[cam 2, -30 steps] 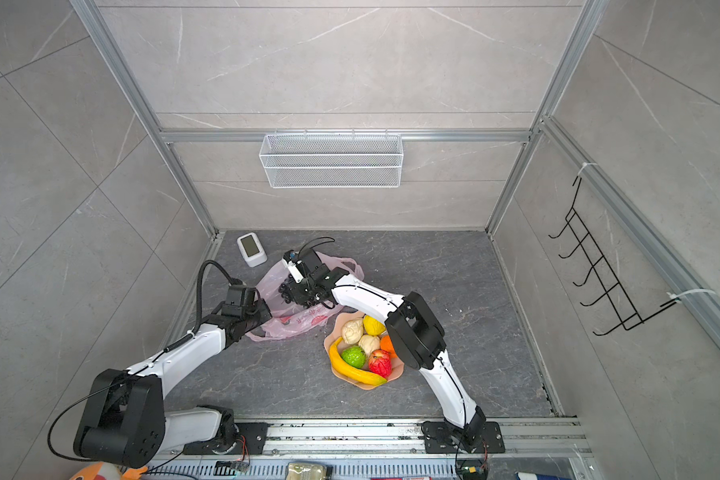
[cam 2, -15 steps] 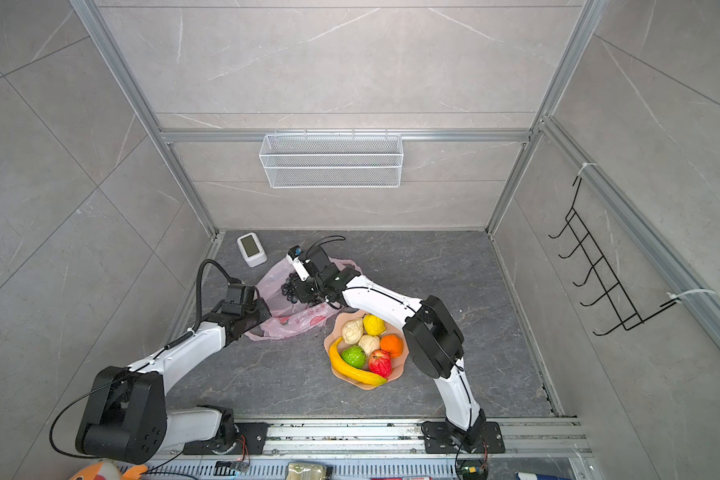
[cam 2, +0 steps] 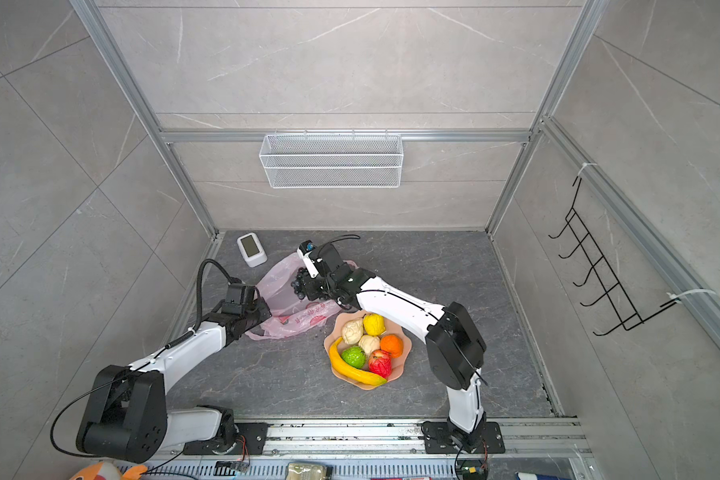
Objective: Take the fake fruits out of the plastic bag
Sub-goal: 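Lift the dark grapes out of the bag with the right gripper, then lower the dark grapes into the peach bowl and open the right gripper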
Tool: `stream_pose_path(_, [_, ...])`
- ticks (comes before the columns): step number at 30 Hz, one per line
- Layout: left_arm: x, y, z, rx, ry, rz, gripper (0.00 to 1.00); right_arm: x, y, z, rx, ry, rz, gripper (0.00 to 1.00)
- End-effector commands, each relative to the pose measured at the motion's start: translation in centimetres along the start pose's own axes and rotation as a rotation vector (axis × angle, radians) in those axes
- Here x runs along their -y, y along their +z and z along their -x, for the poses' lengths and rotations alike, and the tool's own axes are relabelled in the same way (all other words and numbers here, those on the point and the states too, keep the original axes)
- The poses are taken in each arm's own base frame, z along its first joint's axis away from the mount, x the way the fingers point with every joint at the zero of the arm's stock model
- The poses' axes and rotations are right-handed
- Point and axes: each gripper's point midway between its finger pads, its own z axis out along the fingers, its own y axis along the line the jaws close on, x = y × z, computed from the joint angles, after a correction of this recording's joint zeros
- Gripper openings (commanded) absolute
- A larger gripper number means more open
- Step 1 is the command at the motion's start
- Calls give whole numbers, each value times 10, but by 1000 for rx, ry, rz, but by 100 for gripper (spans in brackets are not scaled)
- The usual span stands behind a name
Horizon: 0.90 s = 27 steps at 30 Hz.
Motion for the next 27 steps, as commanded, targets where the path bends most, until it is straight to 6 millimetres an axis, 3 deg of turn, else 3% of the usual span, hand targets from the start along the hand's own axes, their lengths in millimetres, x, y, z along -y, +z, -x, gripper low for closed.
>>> stream_pose_path(1, [1,0,8,25,-5,-2,0,11,-59,21,92,48,-64,20])
stream_pose_path(7, [-1,-2,10,36,0,2,0,30,-116,-22,56,110,-141,19])
stream_pose_path(13, [0,-2,11,38,4,1,0,38,-151,-55,17,157,-171,18])
stream_pose_path(19, [-3,1,7,27,13,8,0,39,-167,-87,-30,177,-157,18])
stream_pose_path(27, [-3,4,5,19,16,12,0,39,-169,-116,-100,219,-155,18])
